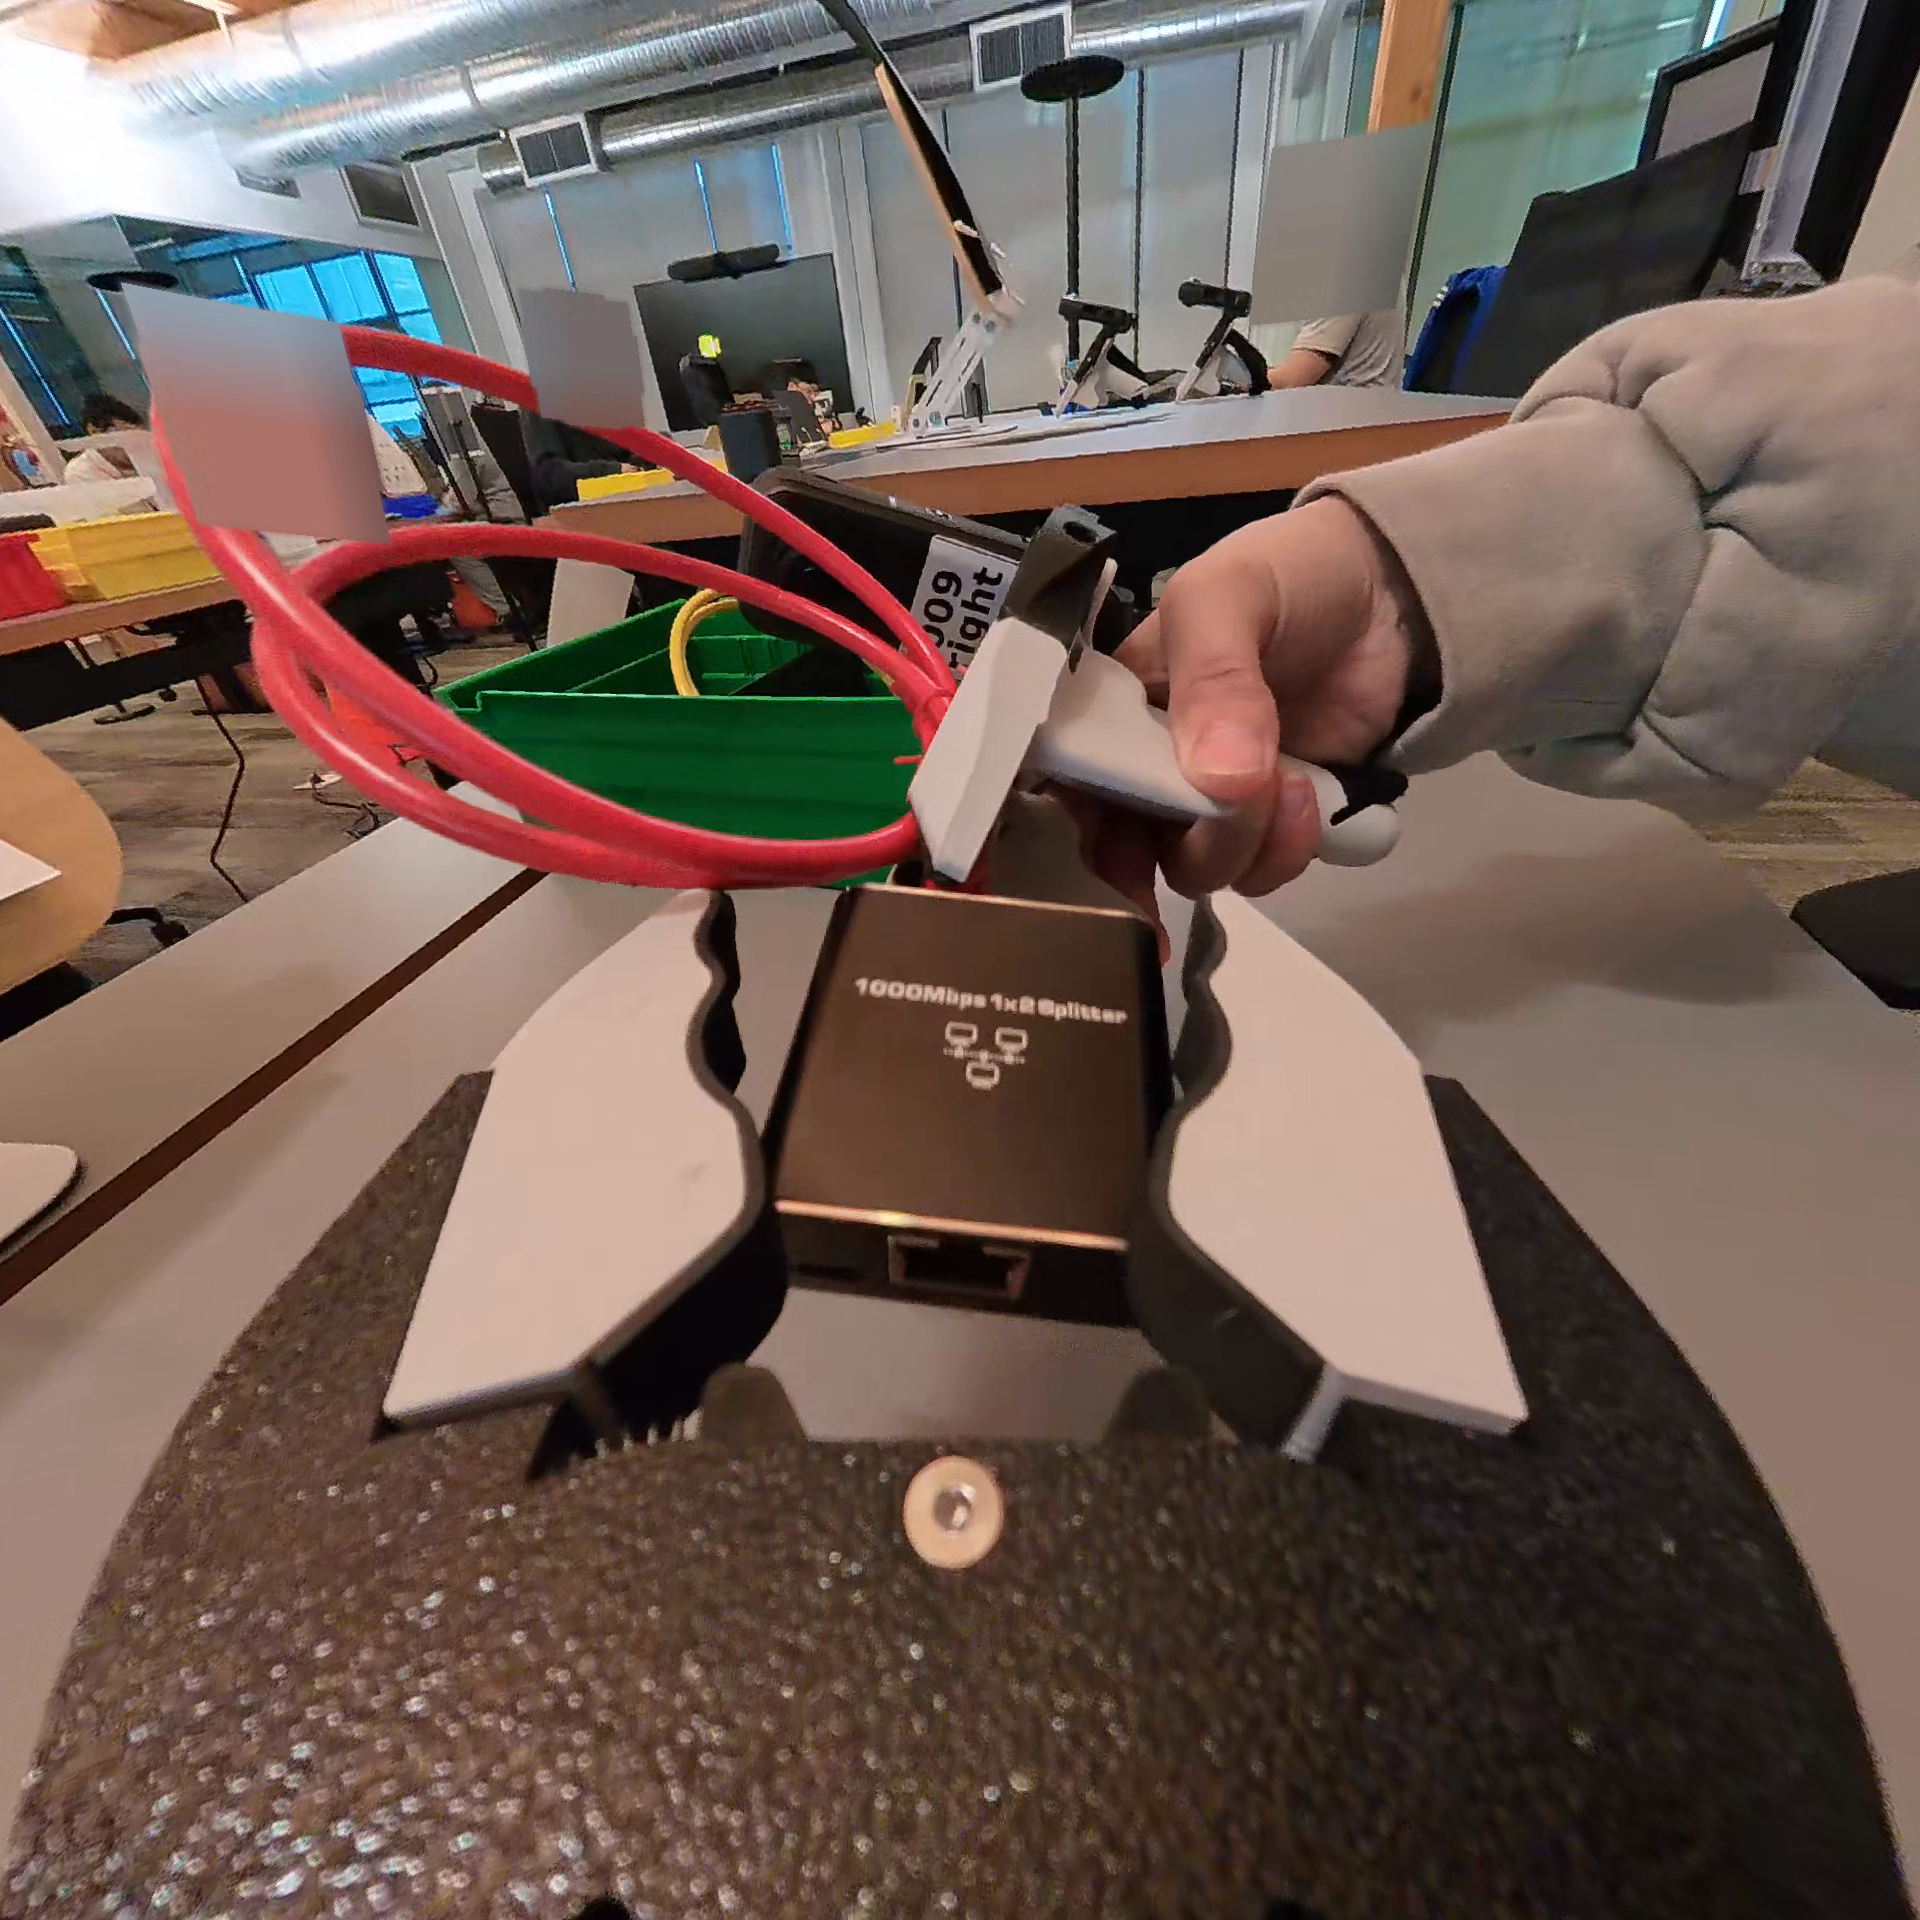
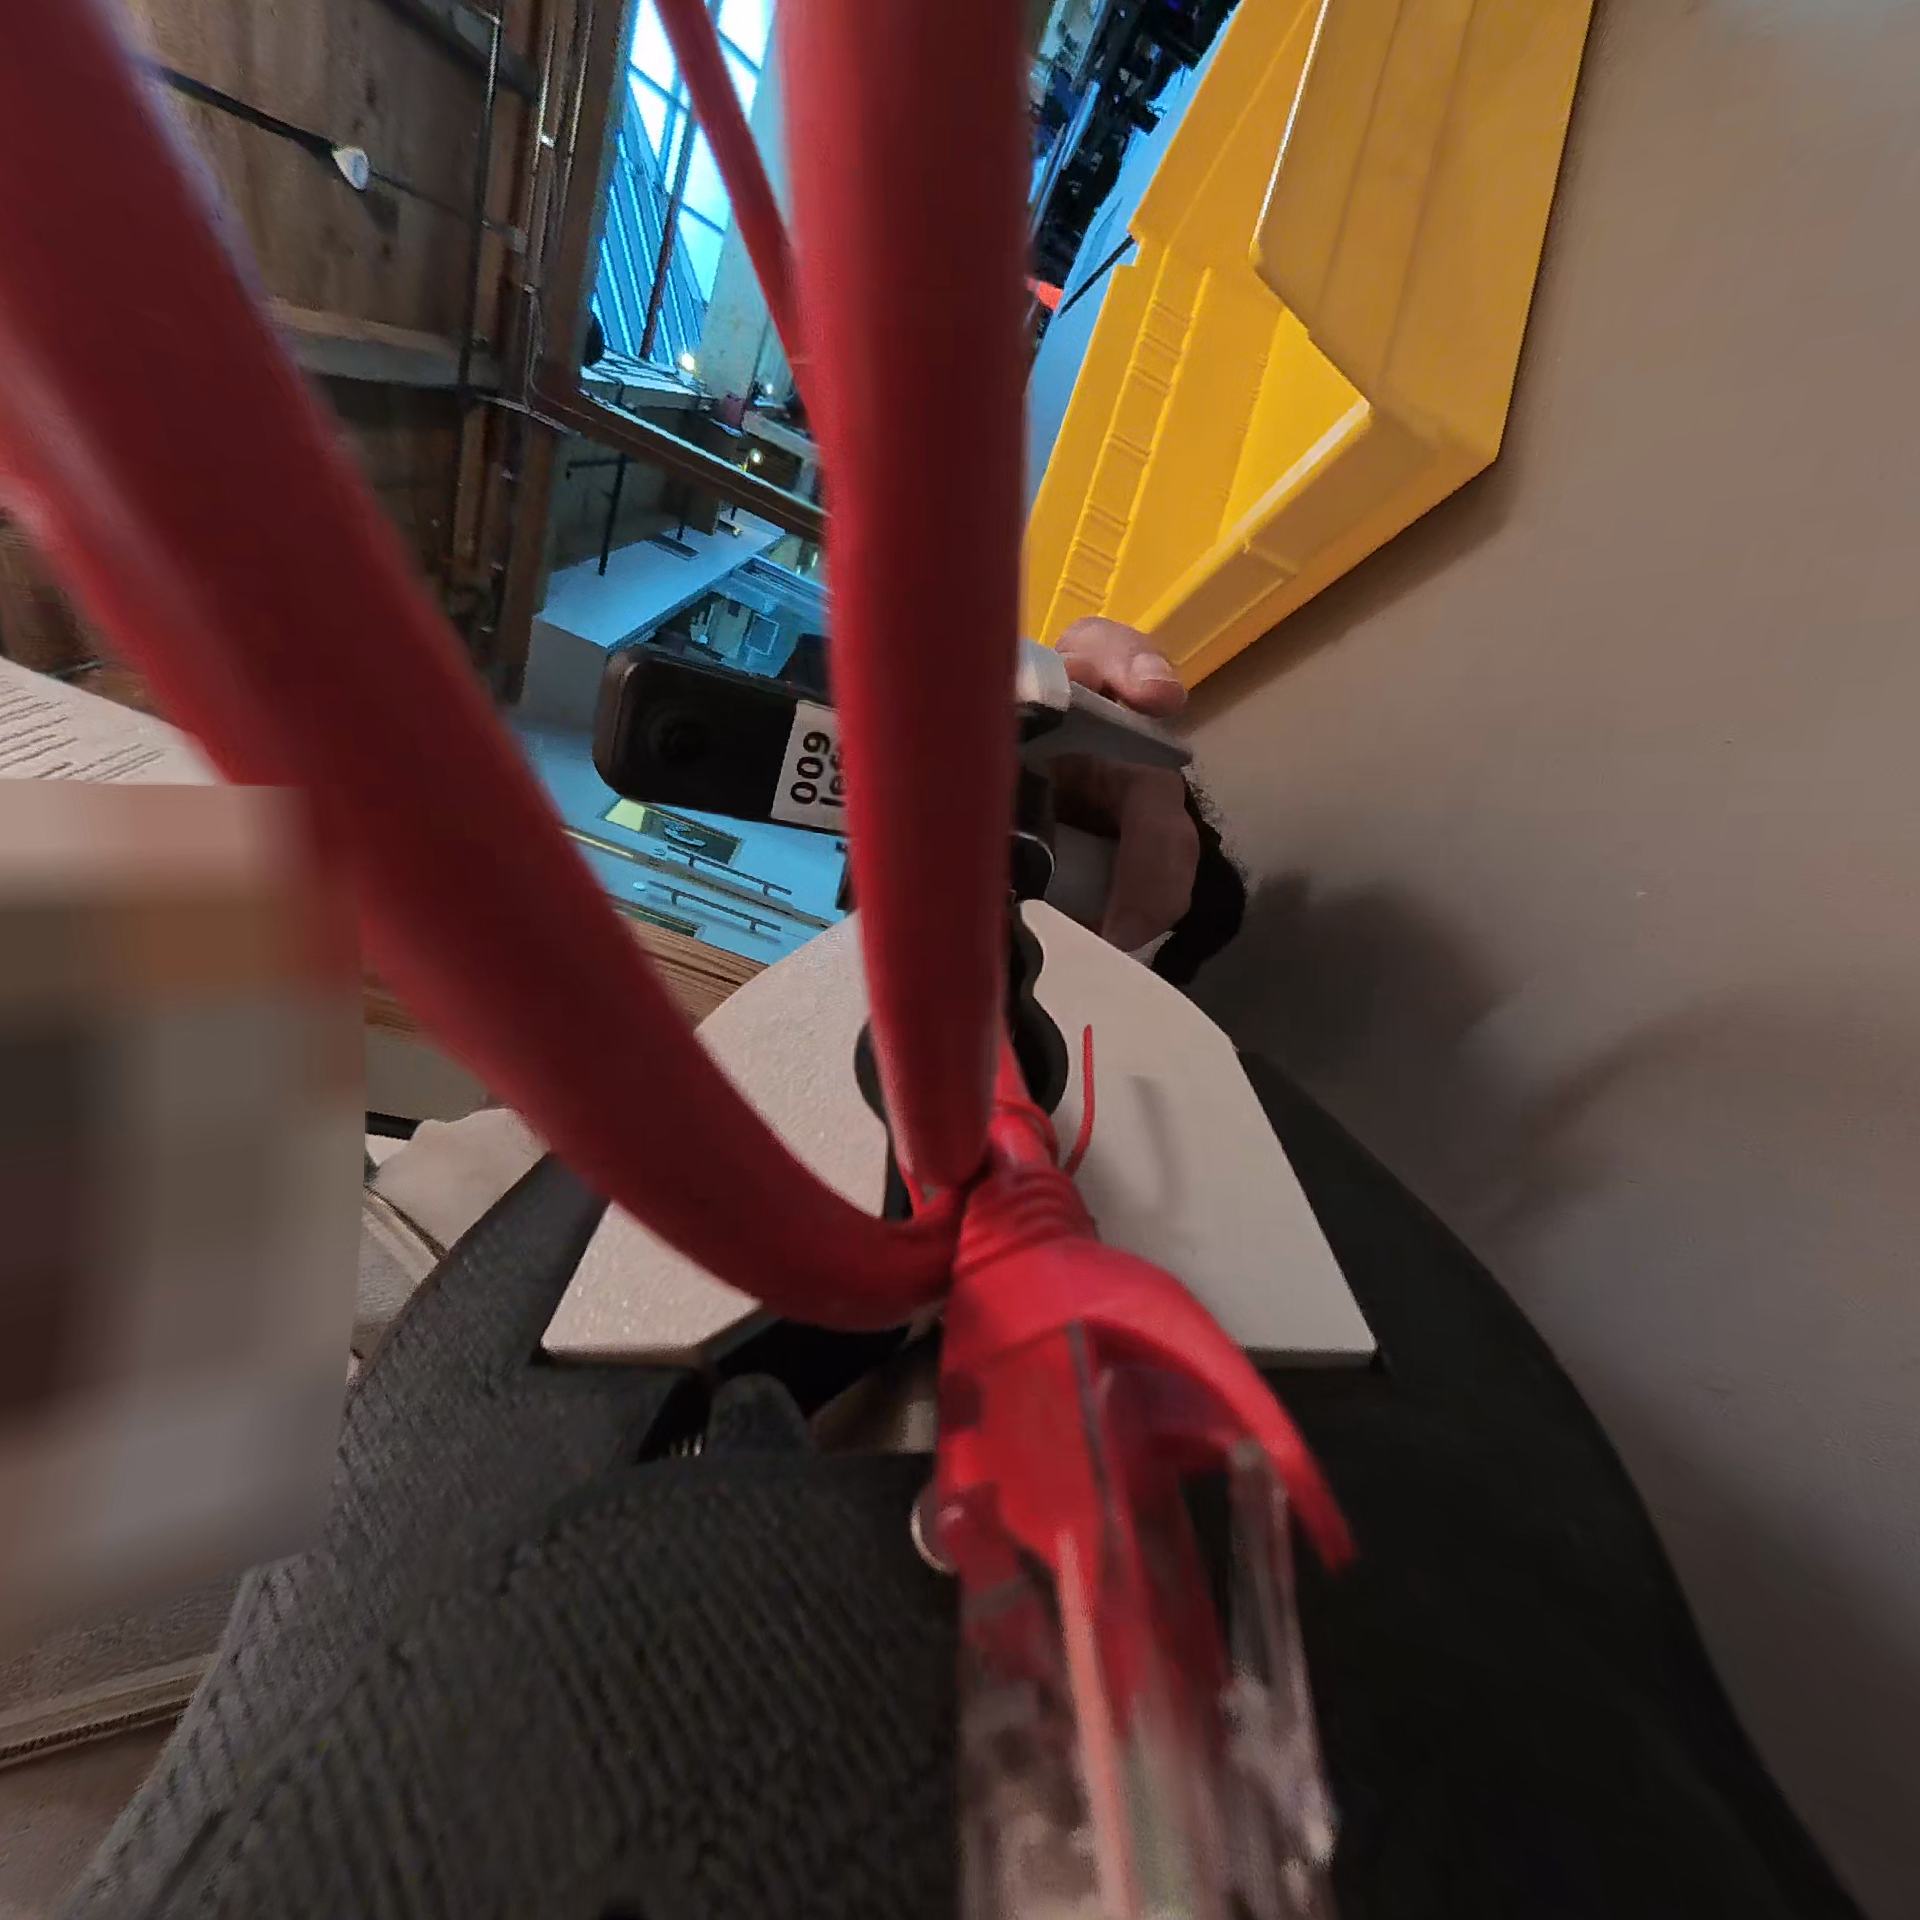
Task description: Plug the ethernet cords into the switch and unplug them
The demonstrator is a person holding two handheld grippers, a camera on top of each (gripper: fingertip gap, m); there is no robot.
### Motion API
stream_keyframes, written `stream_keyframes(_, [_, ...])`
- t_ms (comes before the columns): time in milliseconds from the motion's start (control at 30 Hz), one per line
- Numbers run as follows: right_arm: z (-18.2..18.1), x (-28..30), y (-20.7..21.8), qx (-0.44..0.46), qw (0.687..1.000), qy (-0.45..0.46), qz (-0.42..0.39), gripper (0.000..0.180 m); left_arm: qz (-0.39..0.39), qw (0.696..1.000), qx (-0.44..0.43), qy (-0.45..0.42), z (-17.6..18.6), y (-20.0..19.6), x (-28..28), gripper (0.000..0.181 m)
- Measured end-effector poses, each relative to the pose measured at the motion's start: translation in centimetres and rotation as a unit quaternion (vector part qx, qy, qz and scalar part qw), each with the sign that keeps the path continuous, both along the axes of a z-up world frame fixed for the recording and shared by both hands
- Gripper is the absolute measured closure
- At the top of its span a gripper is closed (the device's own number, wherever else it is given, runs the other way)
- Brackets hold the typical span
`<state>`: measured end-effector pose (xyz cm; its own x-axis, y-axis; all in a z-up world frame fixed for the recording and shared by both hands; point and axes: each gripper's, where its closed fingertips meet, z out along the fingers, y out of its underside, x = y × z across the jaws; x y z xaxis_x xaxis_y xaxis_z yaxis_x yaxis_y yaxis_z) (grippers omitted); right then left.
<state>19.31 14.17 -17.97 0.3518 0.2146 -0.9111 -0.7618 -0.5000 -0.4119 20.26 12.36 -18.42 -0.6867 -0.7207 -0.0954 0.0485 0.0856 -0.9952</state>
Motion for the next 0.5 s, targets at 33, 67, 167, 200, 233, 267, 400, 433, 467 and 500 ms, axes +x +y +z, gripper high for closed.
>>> stream_keyframes(33, [0.15, 0.07, -0.03, 0.003, 1.000, 0.000, -0.001, 0.166, -0.001, 1.000, -0.001, -0.002, 0.09, 0.09, -0.09, 0.099])
stream_keyframes(67, [0.27, 0.13, -0.06, 0.004, 1.000, 0.000, -0.002, 0.166, -0.003, 1.000, -0.002, -0.001, 0.18, 0.13, -0.20, 0.098])
stream_keyframes(167, [0.52, 0.34, -0.16, 0.006, 1.000, 0.000, -0.003, 0.165, -0.004, 1.000, 0.001, 0.003, 0.09, 0.19, -0.26, 0.096])
stream_keyframes(200, [0.77, 0.62, -0.17, 0.011, 1.000, -0.001, -0.008, 0.165, 0.003, 1.000, 0.004, 0.002, 0.01, 0.29, -0.12, 0.094])
stream_keyframes(233, [0.96, 0.83, -0.17, 0.014, 1.000, 0.002, -0.012, 0.166, 0.007, 1.000, 0.005, 0.001, -0.01, 0.34, -0.01, 0.094])
stream_keyframes(267, [0.93, 0.79, -0.20, 0.012, 1.000, 0.001, -0.010, 0.166, 0.007, 1.000, 0.004, 0.001, 0.03, 0.33, 0.00, 0.094])
stream_keyframes(400, [0.86, 0.58, -0.19, 0.008, 1.000, 0.004, -0.009, 0.165, 0.017, 1.000, 0.010, -0.011, 0.08, 0.61, 0.16, 0.101])
stream_keyframes(433, [0.81, 0.70, -0.14, 0.006, 1.000, 0.004, -0.013, 0.166, 0.019, 1.000, 0.014, -0.008, -0.07, 0.66, 0.25, 0.101])
stream_keyframes(467, [0.71, 0.81, -0.10, 0.002, 1.000, 0.006, -0.016, 0.165, 0.021, 1.000, 0.019, -0.004, -0.25, 0.72, 0.35, 0.102])
stream_keyframes(500, [0.64, 0.83, -0.06, -0.002, 1.000, 0.006, -0.019, 0.165, 0.022, 0.999, 0.023, -0.003, -0.41, 0.77, 0.37, 0.102])
